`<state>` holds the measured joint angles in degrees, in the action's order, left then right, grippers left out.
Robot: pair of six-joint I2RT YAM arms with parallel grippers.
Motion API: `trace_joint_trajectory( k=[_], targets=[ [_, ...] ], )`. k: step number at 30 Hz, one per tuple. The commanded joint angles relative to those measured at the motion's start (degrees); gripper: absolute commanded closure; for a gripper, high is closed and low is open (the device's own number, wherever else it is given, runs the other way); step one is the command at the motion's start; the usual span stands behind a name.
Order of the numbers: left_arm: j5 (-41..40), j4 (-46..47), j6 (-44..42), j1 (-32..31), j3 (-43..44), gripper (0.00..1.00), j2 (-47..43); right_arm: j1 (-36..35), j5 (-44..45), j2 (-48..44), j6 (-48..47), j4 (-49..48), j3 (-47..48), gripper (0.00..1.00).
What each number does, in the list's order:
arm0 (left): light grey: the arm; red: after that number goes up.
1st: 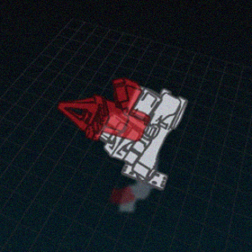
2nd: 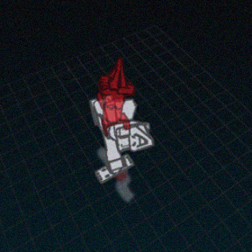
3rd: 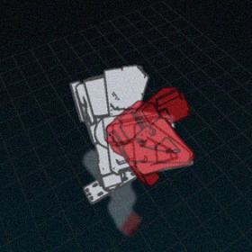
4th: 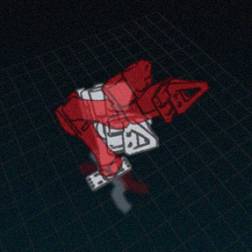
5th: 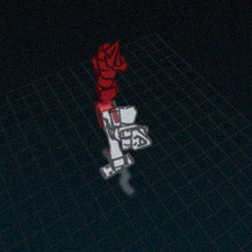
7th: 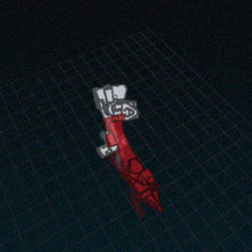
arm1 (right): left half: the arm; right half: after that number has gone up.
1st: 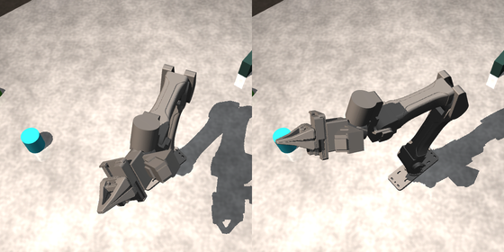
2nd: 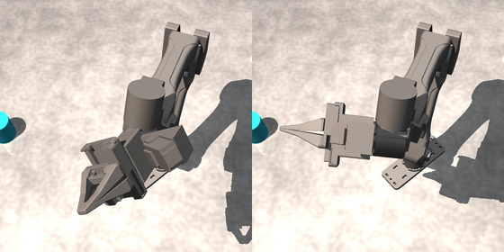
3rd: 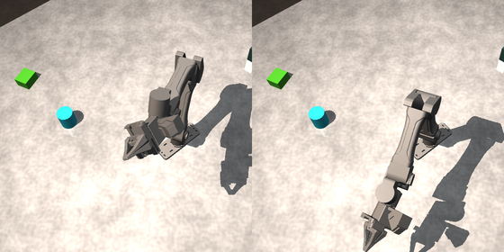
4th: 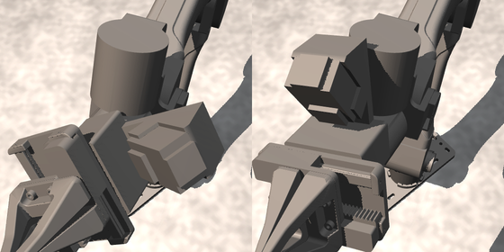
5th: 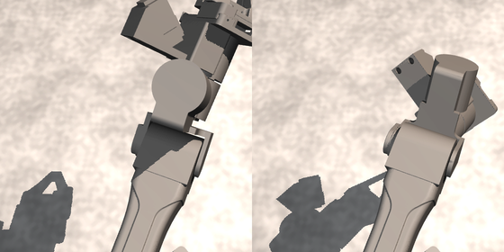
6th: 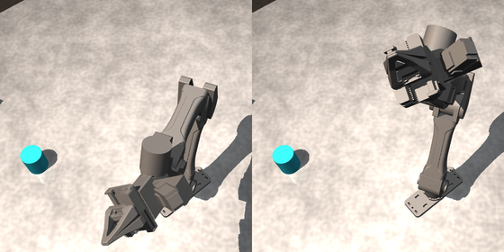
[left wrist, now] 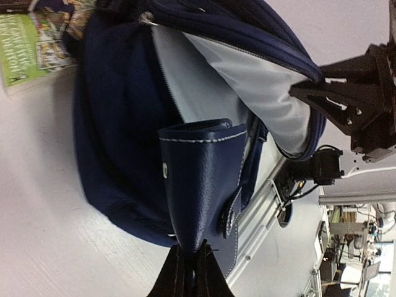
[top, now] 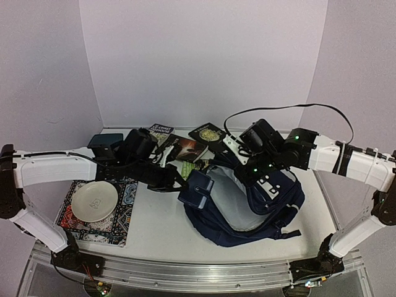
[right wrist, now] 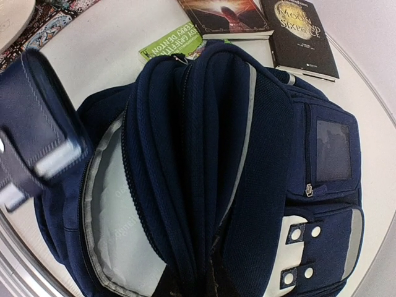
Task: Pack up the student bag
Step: Place the largest pocket of the bag in the second largest pocket.
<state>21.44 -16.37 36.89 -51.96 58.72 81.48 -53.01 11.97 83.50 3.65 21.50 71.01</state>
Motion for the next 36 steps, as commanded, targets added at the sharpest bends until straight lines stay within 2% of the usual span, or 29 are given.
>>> trace_joint_trajectory(
  k=[1,12,17,25,29,31,33,36],
  targets=[
    [4.82,6.26,1.73,-2.44,6.91,1.0,5.65,0.23,-0.05,-0.17,0.64,-6.34,4.45,1.0],
    [0.19,8.49,8.53,-3.15,13.62,0.99,16.67,0.24,-5.07,-0.97,1.69,-7.96,3.05,1.0],
    [-0.34,14.56,12.88,-3.65,15.03,0.99,20.84,0.21,-7.55,-1.19,2.5,-9.54,2.29,1.0],
    [-10.31,24.65,21.17,-5.44,16.27,0.99,26.32,0.2,-9.58,-0.94,4.08,-11.62,1.24,1.0],
    [-13.18,25.35,20.79,-7.36,20.04,0.86,29.51,0.24,-9.32,-0.89,4.43,-12.16,0.5,1.0],
    [-12.56,25.33,20.4,-7.7,20.66,0.74,30.38,0.23,-8.72,-0.95,4.52,-12.26,0.08,1.0],
    [-12.4,25.36,20.11,-7.72,19.58,0.64,29.62,0.28,-7.82,-1.28,4.51,-12.27,-0.61,1.0],
    [-12.53,25.35,16.69,-7.81,16.43,0.56,26.34,0.21,-5.86,-1.88,4.31,-12.19,-1.8,1.0]
  ],
)
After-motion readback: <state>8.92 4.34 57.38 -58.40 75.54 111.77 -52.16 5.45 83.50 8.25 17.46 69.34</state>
